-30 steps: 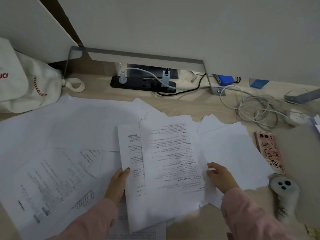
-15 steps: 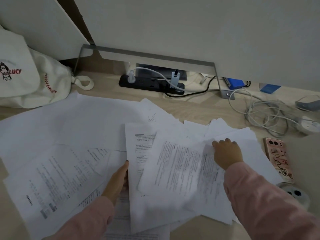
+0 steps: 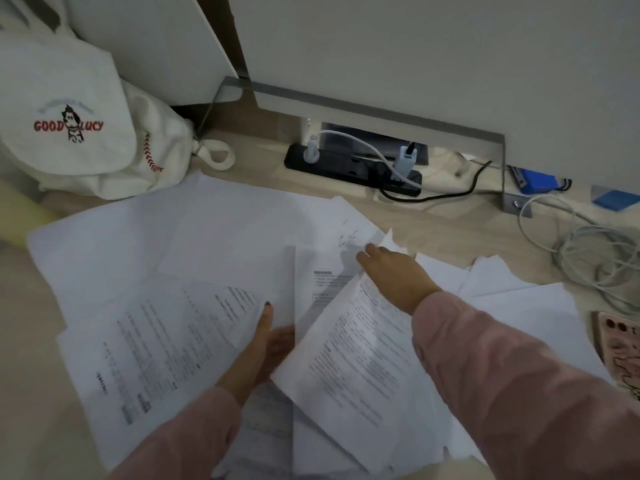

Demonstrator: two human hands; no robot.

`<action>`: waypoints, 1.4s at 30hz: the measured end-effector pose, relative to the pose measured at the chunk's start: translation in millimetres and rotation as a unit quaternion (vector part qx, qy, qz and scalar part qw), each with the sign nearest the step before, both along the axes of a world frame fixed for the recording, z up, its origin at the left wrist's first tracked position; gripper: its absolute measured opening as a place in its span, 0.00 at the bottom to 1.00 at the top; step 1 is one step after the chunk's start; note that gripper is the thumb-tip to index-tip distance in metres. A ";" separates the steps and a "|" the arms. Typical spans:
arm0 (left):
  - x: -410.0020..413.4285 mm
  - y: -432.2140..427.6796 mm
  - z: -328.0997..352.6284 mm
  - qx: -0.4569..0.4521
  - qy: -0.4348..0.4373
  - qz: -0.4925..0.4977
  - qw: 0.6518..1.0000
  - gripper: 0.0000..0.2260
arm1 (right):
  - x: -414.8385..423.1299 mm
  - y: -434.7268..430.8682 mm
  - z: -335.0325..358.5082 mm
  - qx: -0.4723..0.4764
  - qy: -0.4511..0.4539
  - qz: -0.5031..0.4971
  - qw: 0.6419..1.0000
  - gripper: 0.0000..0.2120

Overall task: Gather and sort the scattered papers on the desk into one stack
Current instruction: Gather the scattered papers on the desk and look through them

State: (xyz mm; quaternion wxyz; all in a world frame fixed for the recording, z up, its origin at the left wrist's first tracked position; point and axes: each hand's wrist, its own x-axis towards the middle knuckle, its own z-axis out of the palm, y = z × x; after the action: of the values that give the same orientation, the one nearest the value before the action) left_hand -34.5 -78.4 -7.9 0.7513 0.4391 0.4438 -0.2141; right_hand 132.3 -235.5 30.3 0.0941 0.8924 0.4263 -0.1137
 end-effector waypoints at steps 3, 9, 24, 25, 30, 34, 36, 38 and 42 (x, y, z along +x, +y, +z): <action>1.9 -1.3 1.4 0.117 -0.040 -0.025 0.992 0.16 | -5.2 18.0 -7.9 0.046 -0.007 0.062 0.997 0.16; 1.9 -18.2 -4.1 0.207 -0.116 -0.126 0.963 0.19 | -37.8 41.1 -19.9 0.146 0.171 -0.011 0.974 0.27; -6.9 -7.8 7.8 0.088 -0.102 0.063 0.989 0.16 | -71.9 -51.0 -26.7 0.343 0.369 -0.595 0.626 0.27; -9.0 -8.7 7.9 0.075 -0.099 0.074 0.990 0.16 | -73.2 -50.4 -28.7 0.331 0.376 -0.595 0.629 0.26; -24.1 -20.7 10.2 0.073 -0.103 0.044 0.991 0.10 | -81.5 -46.5 -30.3 0.275 0.381 -0.550 0.691 0.18; -41.6 -14.4 20.1 0.119 -0.127 0.048 0.984 0.13 | -84.1 -40.3 -22.5 0.278 0.331 -0.489 0.757 0.14; -55.6 -2.2 24.1 0.153 -0.137 0.087 0.975 0.13 | -83.1 -27.0 -19.2 0.270 0.287 -0.453 0.799 0.14; -77.6 12.3 29.0 0.182 -0.139 0.127 0.965 0.13 | -83.1 -5.0 -18.5 0.260 0.261 -0.404 0.838 0.14; -129.8 45.6 32.2 0.194 -0.101 0.210 0.953 0.13 | -89.0 54.2 -17.9 0.242 0.236 -0.275 0.900 0.17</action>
State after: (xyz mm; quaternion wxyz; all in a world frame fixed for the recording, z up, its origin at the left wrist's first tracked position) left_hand -164.3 -32.9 24.4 0.7206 0.4923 0.4808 0.0845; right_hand 43.3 -181.3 12.4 -0.2631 0.9164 0.1879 -0.2362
